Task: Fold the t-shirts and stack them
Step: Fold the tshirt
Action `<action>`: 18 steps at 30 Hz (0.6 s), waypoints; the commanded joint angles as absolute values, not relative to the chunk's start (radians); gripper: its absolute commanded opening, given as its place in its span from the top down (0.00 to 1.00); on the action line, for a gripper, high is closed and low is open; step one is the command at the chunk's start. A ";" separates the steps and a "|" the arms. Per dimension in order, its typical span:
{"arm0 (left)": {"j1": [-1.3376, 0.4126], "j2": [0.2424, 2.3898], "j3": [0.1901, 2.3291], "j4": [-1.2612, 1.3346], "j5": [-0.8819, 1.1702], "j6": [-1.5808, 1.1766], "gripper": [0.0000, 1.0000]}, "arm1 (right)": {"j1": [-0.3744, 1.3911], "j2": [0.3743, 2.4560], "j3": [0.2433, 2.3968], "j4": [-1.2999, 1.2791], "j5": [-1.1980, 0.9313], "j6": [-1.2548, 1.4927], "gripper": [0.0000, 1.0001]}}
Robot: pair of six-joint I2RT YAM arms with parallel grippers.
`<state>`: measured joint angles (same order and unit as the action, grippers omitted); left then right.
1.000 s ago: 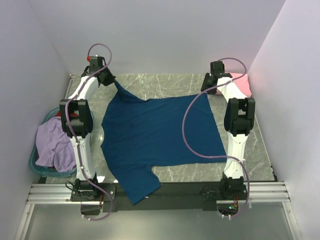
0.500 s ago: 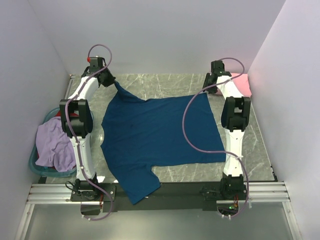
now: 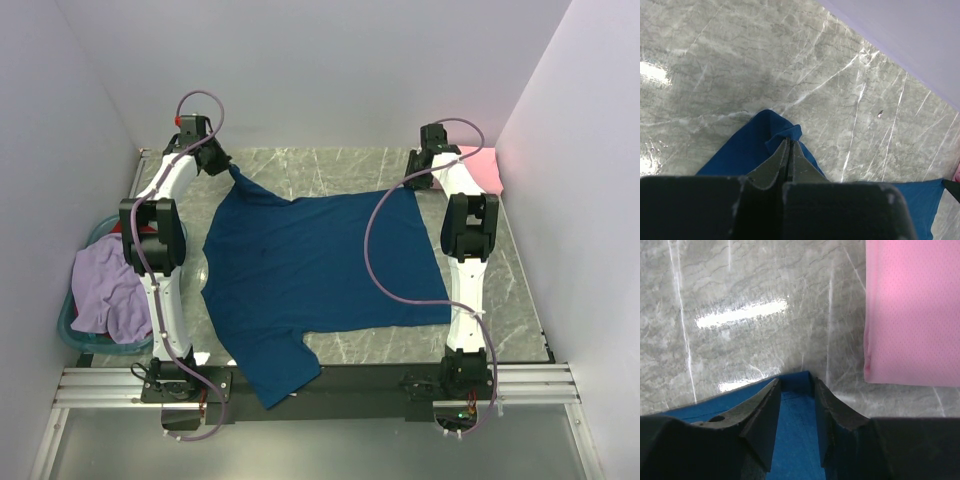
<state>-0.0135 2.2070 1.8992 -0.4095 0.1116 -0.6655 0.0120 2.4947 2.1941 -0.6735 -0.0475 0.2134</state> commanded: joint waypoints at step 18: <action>-0.003 2.063 1.933 -0.413 0.095 -0.655 0.99 | 0.005 2.382 2.119 -0.569 -0.012 0.195 1.00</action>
